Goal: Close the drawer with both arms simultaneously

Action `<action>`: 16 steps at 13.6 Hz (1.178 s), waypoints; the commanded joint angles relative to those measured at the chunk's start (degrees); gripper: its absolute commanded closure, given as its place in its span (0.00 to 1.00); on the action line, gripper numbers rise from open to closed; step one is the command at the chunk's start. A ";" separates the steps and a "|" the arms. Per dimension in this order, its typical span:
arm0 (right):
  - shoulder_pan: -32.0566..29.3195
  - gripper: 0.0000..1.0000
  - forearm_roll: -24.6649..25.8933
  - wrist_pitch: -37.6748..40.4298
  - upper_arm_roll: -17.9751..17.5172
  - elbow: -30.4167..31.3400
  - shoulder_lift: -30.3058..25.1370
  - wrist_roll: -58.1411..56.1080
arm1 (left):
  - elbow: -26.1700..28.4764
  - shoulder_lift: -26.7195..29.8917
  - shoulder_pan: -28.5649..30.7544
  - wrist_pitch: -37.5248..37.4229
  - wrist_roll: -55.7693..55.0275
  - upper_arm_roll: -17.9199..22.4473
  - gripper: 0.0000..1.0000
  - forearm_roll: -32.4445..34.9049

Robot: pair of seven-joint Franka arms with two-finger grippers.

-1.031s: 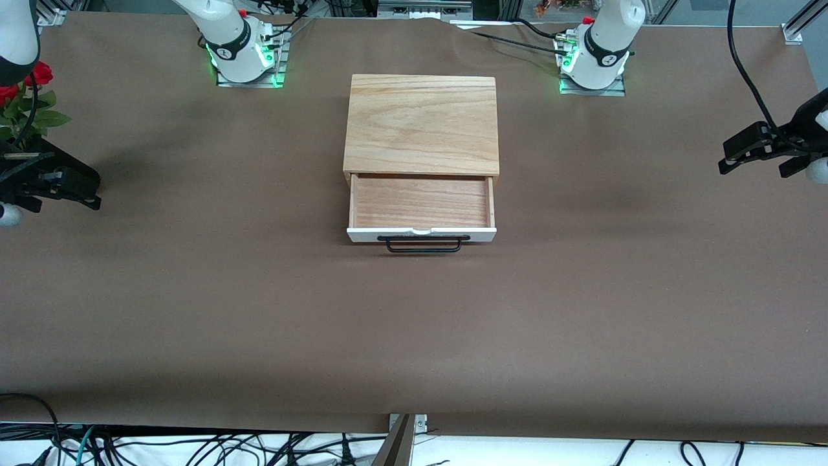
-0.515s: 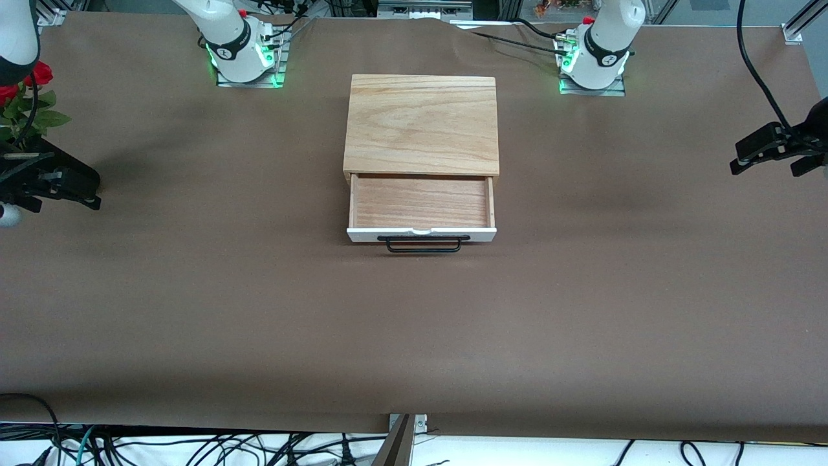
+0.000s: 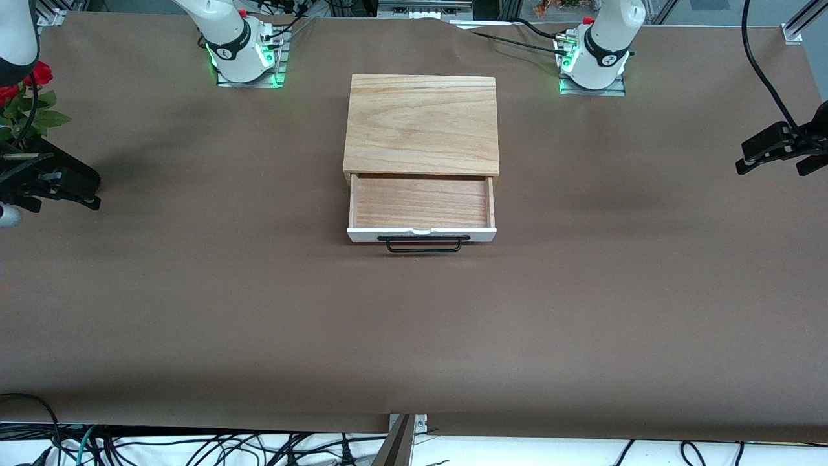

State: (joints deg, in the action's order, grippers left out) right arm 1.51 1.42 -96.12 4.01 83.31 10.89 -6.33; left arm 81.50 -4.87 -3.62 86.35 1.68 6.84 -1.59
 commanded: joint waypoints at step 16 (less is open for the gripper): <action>7.18 0.00 -8.17 -9.42 -1.28 -0.78 10.37 0.88 | -0.99 0.21 0.90 -2.15 1.22 -0.69 0.00 0.10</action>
State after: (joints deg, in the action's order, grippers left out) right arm 7.38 -4.17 -103.46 2.71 83.44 19.08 -5.99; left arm 81.44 -4.85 -3.16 85.38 1.69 6.53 -1.59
